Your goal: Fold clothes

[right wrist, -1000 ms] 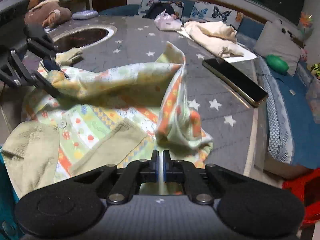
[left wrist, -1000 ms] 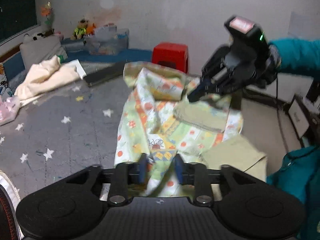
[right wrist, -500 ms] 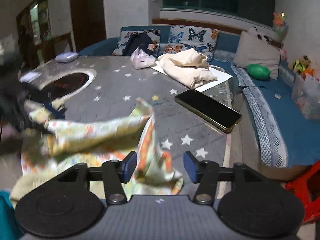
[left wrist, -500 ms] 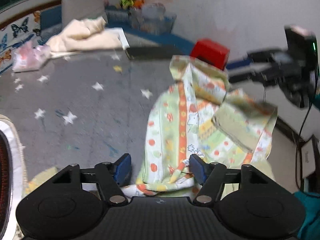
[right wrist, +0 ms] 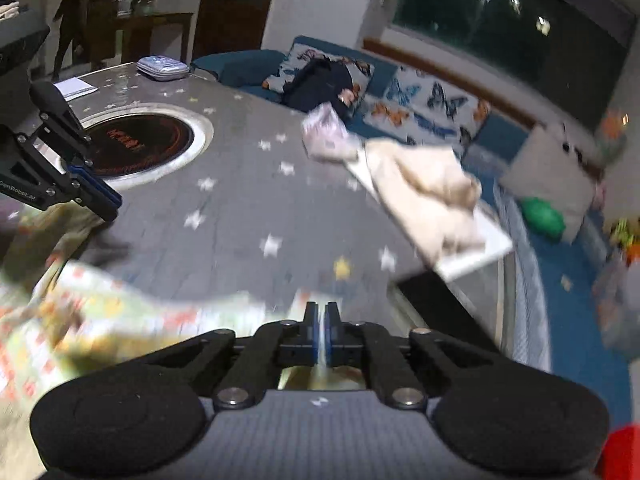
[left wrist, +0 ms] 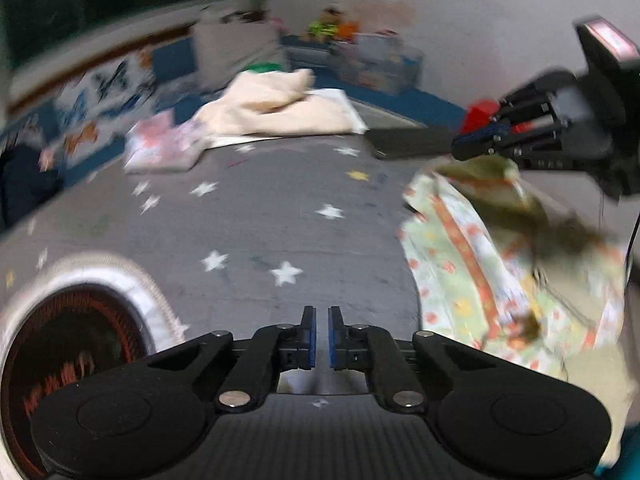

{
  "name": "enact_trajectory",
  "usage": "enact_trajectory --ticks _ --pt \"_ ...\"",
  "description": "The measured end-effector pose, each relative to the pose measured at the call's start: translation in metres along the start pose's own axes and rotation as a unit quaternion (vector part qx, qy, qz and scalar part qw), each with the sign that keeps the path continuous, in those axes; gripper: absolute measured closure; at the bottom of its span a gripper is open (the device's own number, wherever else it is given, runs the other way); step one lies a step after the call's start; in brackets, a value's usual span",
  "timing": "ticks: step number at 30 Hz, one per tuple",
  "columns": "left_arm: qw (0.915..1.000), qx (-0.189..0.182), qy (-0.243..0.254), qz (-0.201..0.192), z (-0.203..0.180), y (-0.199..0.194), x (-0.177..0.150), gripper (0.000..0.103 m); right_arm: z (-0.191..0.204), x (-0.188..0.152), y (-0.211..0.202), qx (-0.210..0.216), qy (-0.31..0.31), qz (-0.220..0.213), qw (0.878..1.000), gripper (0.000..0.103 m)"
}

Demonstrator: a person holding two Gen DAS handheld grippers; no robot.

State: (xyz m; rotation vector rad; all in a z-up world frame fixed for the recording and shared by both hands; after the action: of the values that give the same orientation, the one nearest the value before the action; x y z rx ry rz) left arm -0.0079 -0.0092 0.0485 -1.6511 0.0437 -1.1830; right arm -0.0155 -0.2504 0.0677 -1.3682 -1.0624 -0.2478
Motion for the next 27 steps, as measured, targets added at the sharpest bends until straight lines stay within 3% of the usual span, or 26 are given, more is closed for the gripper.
enact_trajectory --ticks 2,3,6,7,10,14,16,18,20,21,22,23,27 --pt "0.9986 -0.027 -0.045 0.000 0.010 -0.003 -0.001 0.095 0.003 0.011 0.007 -0.005 -0.006 -0.003 1.000 0.101" --pt "0.9983 -0.035 -0.046 -0.002 0.005 -0.005 0.000 0.090 0.003 0.016 0.011 -0.006 -0.005 -0.004 1.000 0.101" --pt "0.9976 -0.056 -0.041 -0.002 -0.014 -0.005 0.000 0.043 -0.002 0.022 0.019 0.003 0.009 0.011 1.000 0.095" --pt "0.9975 -0.061 -0.036 -0.002 -0.022 -0.003 0.000 0.035 -0.005 0.021 0.020 0.011 0.017 0.017 1.000 0.087" --pt "0.9963 -0.080 -0.029 0.011 -0.037 0.007 -0.002 0.032 -0.010 0.011 0.020 0.022 0.030 0.033 0.999 0.067" --pt "0.9930 -0.104 -0.028 0.049 -0.049 0.029 -0.009 0.037 -0.021 -0.007 0.019 0.021 0.048 0.057 0.997 0.055" --pt "0.9913 -0.117 -0.024 0.055 -0.052 0.033 -0.012 0.062 -0.026 -0.016 0.020 0.030 0.065 0.076 0.995 0.054" --pt "0.9901 -0.128 -0.018 0.053 -0.054 0.034 -0.013 0.075 -0.029 -0.025 0.020 0.034 0.074 0.094 0.992 0.054" --pt "0.9917 -0.120 -0.012 0.044 -0.051 0.029 -0.011 0.084 -0.029 -0.031 0.019 0.041 0.072 0.107 0.991 0.058" --pt "0.9926 -0.115 -0.008 0.038 -0.048 0.026 -0.010 0.086 -0.027 -0.032 0.018 0.045 0.066 0.111 0.991 0.069" --pt "0.9936 -0.108 -0.005 0.032 -0.045 0.022 -0.008 0.088 -0.025 -0.031 0.016 0.047 0.058 0.114 0.991 0.086" --pt "0.9945 -0.101 -0.003 0.026 -0.041 0.019 -0.007 0.088 -0.023 -0.030 0.015 0.050 0.051 0.116 0.991 0.092" --pt "0.9979 -0.060 0.022 0.013 -0.023 0.007 -0.001 0.089 -0.011 -0.010 0.014 0.029 -0.009 0.095 0.995 0.099"
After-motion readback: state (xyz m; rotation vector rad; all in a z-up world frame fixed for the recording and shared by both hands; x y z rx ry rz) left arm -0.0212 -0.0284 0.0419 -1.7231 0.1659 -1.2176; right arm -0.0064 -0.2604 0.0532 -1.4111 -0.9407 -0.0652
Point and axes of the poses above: each gripper's, at about its wrist camera, not at the fingertips, and y roughly the way its jaws point, z to its left, x to its top, the point moved 3 cm from there along y, roughly the way its jaws point, and after that the axes turned 8 degrees about y, right-handed, at the moved point
